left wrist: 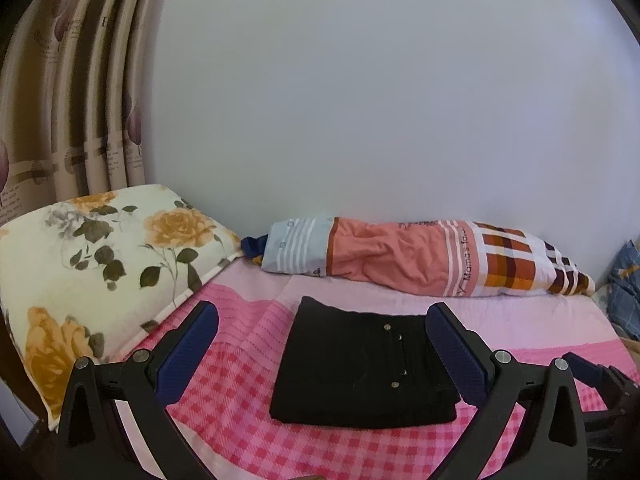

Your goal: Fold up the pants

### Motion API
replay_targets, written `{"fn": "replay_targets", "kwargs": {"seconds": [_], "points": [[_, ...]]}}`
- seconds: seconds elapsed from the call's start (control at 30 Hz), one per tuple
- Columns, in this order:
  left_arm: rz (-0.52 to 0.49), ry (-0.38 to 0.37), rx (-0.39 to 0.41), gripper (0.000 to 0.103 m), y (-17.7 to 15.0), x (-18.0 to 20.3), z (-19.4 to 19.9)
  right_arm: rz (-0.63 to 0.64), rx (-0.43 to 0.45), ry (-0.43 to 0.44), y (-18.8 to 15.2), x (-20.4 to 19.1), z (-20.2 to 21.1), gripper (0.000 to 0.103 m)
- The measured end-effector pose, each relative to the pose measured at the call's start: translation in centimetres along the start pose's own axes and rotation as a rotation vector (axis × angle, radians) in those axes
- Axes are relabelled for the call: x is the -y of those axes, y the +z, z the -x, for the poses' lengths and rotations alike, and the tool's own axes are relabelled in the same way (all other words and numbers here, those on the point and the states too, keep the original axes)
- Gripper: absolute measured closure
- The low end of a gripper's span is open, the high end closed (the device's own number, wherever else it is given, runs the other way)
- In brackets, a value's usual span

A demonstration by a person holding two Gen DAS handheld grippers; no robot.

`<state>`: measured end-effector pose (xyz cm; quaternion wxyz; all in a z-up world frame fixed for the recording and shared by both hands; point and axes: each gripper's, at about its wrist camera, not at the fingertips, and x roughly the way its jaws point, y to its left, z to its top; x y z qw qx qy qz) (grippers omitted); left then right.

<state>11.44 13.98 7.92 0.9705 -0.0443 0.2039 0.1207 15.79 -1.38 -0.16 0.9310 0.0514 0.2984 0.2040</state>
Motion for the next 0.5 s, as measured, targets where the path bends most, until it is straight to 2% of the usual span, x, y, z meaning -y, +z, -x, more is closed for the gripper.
{"fn": "replay_targets", "kwargs": {"seconds": [0.23, 0.3, 0.37, 0.5], "points": [[-0.014, -0.028, -0.029, 0.0, -0.5, 0.1, -1.0, -0.018, -0.026, -0.006, -0.3, 0.5, -0.7, 0.001], [-0.061, -0.026, -0.025, 0.0, -0.7, 0.6, -1.3, -0.019, -0.034, -0.006, -0.4, 0.6, -0.9, 0.001], [-0.116, 0.009, -0.01, 0.0, -1.0, 1.3, -1.6, -0.019, -0.039, -0.006, -0.5, 0.6, -1.0, 0.001], [-0.084, -0.018, -0.035, 0.0, -1.1, 0.9, -1.9, -0.019, -0.038, -0.014, -0.5, 0.6, -1.1, 0.001]]}}
